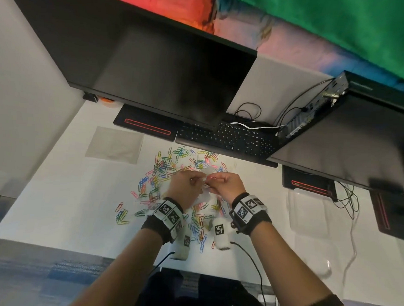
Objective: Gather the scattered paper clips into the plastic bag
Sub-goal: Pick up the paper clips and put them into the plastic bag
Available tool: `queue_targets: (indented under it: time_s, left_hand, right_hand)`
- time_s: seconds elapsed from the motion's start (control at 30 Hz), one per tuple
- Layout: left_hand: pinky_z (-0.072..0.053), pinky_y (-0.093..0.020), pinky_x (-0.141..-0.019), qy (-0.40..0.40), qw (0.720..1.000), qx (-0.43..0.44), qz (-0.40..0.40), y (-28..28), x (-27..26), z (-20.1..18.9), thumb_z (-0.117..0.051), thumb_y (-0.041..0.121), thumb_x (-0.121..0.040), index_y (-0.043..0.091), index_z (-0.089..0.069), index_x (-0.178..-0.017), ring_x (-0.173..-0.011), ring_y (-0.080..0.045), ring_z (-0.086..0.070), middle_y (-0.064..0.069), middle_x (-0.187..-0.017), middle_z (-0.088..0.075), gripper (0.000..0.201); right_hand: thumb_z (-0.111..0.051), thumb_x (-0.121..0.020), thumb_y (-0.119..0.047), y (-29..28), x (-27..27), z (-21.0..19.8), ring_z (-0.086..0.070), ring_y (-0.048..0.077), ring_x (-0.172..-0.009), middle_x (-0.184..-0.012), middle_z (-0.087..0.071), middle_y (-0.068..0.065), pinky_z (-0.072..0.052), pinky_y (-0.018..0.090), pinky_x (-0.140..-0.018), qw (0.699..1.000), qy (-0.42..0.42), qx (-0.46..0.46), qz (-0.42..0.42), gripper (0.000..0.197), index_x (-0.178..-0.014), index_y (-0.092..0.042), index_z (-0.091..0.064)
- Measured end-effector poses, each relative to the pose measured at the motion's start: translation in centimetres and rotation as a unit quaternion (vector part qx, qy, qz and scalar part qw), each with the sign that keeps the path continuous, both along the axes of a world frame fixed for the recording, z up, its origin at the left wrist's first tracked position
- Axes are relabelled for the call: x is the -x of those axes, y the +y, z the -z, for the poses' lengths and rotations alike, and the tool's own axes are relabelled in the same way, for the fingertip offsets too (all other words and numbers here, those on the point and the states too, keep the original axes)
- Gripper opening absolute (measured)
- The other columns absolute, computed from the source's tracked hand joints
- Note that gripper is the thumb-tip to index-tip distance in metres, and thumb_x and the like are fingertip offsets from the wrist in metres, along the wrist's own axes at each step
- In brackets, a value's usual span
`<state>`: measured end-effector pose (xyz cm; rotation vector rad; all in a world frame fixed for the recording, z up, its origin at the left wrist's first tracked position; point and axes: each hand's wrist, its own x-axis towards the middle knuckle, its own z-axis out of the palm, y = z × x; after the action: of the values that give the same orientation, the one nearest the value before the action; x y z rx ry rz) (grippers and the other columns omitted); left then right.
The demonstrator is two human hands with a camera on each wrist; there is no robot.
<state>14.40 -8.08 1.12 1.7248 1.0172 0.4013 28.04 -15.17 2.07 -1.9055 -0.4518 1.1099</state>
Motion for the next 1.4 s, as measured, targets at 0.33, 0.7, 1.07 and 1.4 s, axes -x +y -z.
queue_targets:
  time_s: [0.33, 0.7, 1.07, 1.4]
  left_hand:
    - [-0.060, -0.029, -0.072, 0.017, 0.998, -0.052, 0.014, -0.8, -0.3, -0.4, -0.062, 0.013, -0.090, 0.021, -0.074, -0.102, -0.072, -0.010, -0.068, 0.007, -0.084, -0.072, 0.019]
    - [-0.062, -0.036, -0.074, -0.011, 0.998, -0.060, -0.031, -0.1, 1.3, -0.8, -0.057, 0.009, -0.093, 0.015, -0.074, -0.104, -0.068, -0.012, -0.071, 0.002, -0.078, -0.074, 0.021]
    - [-0.062, -0.035, -0.074, 0.007, 0.997, -0.045, -0.065, 1.2, 3.8, -1.5, -0.058, 0.009, -0.092, 0.017, -0.075, -0.105, -0.062, -0.009, -0.071, 0.003, -0.071, -0.074, 0.022]
    - [-0.062, -0.031, -0.075, -0.002, 0.998, -0.039, -0.046, 0.6, 3.6, -1.6, -0.058, 0.009, -0.093, 0.015, -0.074, -0.106, -0.065, -0.010, -0.071, 0.002, -0.078, -0.075, 0.022]
  right_hand:
    - [-0.061, -0.083, -0.006, -0.7, 0.6, -0.3, -0.066, 0.014, -0.092, -0.100, -0.073, 0.005, -0.045, 0.012, -0.079, 0.941, -0.289, 0.057, -0.167, 0.027, -0.106, -0.011, -0.074]
    - [-0.061, -0.091, -0.011, -0.7, -6.6, 0.7, -0.068, 0.017, -0.094, -0.109, -0.071, 0.004, -0.053, 0.019, -0.079, 0.967, -0.244, 0.016, -0.072, 0.019, -0.103, -0.020, -0.072]
    - [-0.040, -0.099, -0.038, 1.8, -6.7, 8.2, -0.015, 0.036, -0.145, -0.160, -0.012, 0.011, -0.024, 0.049, -0.117, 0.822, -0.406, 0.177, -0.357, 0.057, -0.151, -0.020, -0.024]
    - [-0.057, -0.091, -0.009, 1.0, -5.0, 8.0, -0.063, 0.027, -0.095, -0.104, -0.067, 0.011, -0.051, 0.031, -0.087, 0.790, -0.479, 0.124, -0.361, 0.022, -0.107, -0.012, -0.072]
